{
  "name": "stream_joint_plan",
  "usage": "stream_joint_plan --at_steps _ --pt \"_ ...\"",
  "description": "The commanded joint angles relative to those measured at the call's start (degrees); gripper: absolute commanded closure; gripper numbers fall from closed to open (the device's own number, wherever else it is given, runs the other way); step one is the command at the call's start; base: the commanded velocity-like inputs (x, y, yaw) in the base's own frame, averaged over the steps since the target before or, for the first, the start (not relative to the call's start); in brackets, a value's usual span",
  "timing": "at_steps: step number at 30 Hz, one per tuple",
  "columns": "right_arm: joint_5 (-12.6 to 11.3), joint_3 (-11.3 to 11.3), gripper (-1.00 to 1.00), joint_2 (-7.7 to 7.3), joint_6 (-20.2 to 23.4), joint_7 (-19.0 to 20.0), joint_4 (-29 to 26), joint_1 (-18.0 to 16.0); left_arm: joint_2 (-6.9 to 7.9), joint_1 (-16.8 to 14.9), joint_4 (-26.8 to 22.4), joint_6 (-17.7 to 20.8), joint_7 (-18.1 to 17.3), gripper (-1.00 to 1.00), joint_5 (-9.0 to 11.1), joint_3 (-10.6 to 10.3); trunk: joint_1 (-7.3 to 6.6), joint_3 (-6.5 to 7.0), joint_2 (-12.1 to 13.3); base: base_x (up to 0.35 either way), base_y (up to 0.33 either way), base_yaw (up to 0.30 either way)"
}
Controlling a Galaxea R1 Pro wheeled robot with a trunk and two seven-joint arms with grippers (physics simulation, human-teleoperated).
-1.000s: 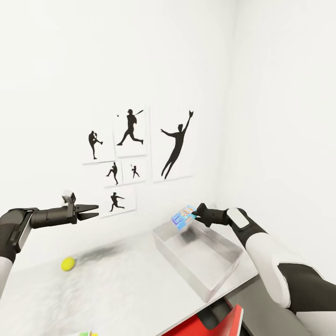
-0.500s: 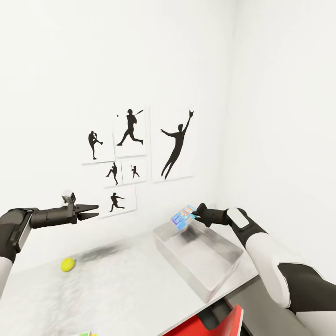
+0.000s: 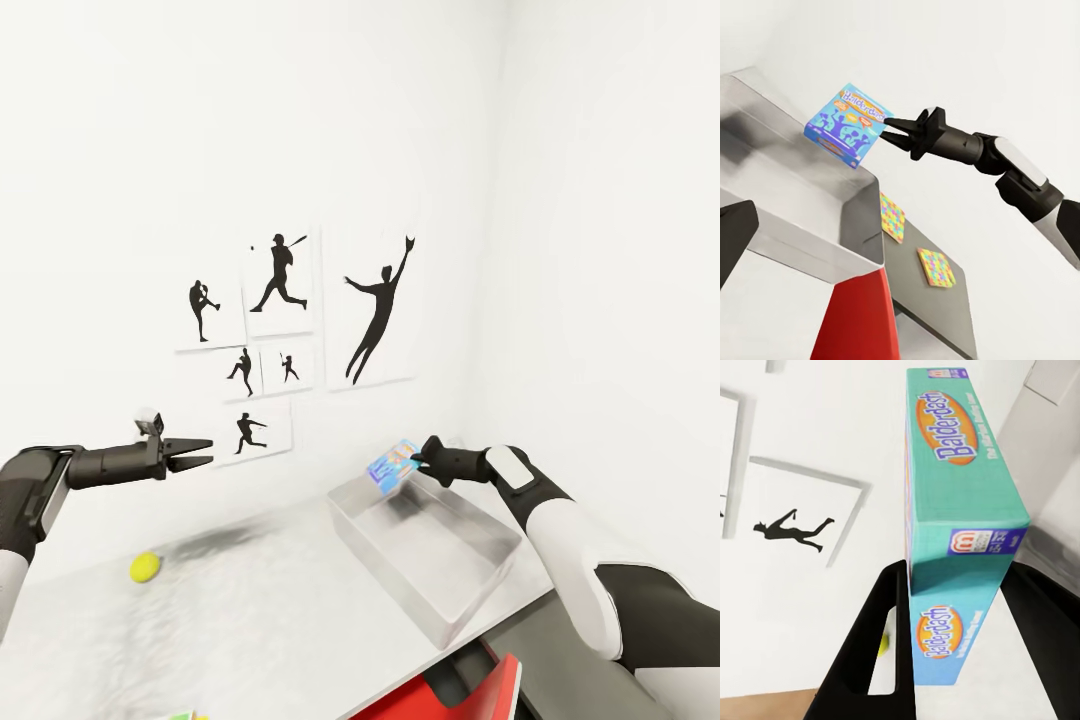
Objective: Put all the toys in the child's room - the three board games (two on the bed and one on the table), the two jigsaw puzzles on the table, and the tennis ball on the table - inside the toy box on the table in the child's room.
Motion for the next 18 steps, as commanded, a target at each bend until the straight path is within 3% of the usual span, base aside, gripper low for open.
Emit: stream_joint_plan --at_steps 1,7,18 --pt "0.4 -0.2 1.0 0.03 0.2 0.3 0.0 0.0 -0.05 0.0 0.0 0.6 -0.2 -1.0 0.0 -0.1 0.02 -0.03 0.0 0.0 0.0 0.0" --pt "0.9 -0.3 1.0 0.26 0.6 -0.6 0.5 0.0 -0.75 0.1 -0.1 0.8 -0.2 -1.0 0.0 -0.1 0.02 -0.03 0.0 0.0 0.0 0.0" --pt "3.2 -0.4 1.0 0.19 3.1 -5.2 0.6 -0.3 -0.68 0.0 -0.1 1.0 -0.2 -1.0 0.0 0.2 0.02 -0.03 0.0 0.0 0.0 0.0"
